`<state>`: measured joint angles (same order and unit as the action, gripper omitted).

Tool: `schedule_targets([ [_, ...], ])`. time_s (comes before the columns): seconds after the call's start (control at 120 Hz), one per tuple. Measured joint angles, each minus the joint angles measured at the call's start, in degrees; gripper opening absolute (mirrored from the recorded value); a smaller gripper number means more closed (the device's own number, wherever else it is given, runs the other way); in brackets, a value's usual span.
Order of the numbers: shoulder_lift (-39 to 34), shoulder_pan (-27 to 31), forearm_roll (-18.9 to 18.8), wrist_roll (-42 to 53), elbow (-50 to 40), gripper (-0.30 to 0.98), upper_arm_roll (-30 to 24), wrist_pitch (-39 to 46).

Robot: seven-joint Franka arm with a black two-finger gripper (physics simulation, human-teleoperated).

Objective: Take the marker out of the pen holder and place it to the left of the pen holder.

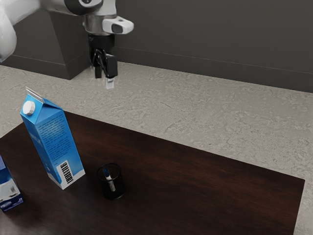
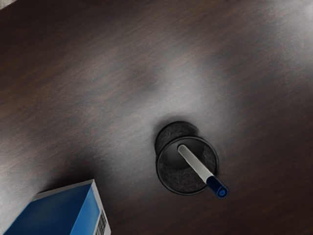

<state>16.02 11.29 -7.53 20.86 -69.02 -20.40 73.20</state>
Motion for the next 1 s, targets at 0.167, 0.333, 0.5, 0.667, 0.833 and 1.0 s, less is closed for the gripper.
schedule_targets([
  [0.167, -0.1, -10.6, -3.6, 1.5, 0.0, 0.68, -0.9, 0.6],
  [0.333, 1.2, -14.9, -6.4, 2.7, -3.4, 0.68, 0.2, 0.9],
  [0.5, 1.9, -15.0, -7.0, 3.4, -15.8, 0.69, 2.5, 1.0],
  [0.667, 6.8, -14.5, -7.1, 3.6, -21.1, 0.69, 4.7, 1.0],
  [0.833, 11.0, -14.8, -7.3, 3.4, -22.6, 0.69, 7.9, 1.0],
  [1.0, 14.9, -15.7, -8.2, 2.5, -22.5, 0.68, 8.9, 1.0],
])
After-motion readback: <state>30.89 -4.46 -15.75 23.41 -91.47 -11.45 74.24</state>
